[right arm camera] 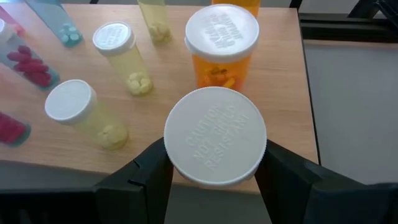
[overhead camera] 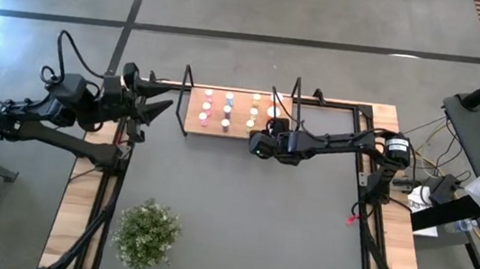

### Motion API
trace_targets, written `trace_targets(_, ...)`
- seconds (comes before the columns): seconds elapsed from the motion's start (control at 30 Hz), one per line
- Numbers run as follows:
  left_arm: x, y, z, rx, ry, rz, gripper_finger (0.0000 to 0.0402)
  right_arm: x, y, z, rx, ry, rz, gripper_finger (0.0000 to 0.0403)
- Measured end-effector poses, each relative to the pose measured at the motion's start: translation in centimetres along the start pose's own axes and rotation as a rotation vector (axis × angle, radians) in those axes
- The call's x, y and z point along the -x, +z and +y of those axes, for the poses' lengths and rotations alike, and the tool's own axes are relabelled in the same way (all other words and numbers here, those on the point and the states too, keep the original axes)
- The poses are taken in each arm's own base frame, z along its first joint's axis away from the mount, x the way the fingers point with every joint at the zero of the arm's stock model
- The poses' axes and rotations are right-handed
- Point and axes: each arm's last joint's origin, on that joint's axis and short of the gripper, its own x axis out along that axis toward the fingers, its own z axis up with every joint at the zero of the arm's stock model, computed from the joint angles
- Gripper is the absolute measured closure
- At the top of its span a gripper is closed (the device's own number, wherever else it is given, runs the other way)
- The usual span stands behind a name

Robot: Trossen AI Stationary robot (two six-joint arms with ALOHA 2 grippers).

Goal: Pick and place medicine bottles onto shelf by color
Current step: Put the orange pill bottle on the shelf aligned with the other orange pill bottles

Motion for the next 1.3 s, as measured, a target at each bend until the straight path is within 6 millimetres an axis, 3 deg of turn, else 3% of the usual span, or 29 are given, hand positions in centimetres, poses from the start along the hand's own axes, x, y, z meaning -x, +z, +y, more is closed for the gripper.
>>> trace_targets(0.73, -0.01, -0.01, 0.00, 0.003, 0.000, 0.000, 0.0242, -0.06, 0.10, 0.03, 0.020, 0.002, -0.006, 0.0205)
trace_targets(1.3, -0.01, -0.01, 0.00, 0.002, 0.000, 0.000, 0.0242, 0.29, 0.35, -0.01, 0.022, 0.021, 0.013, 0.0107)
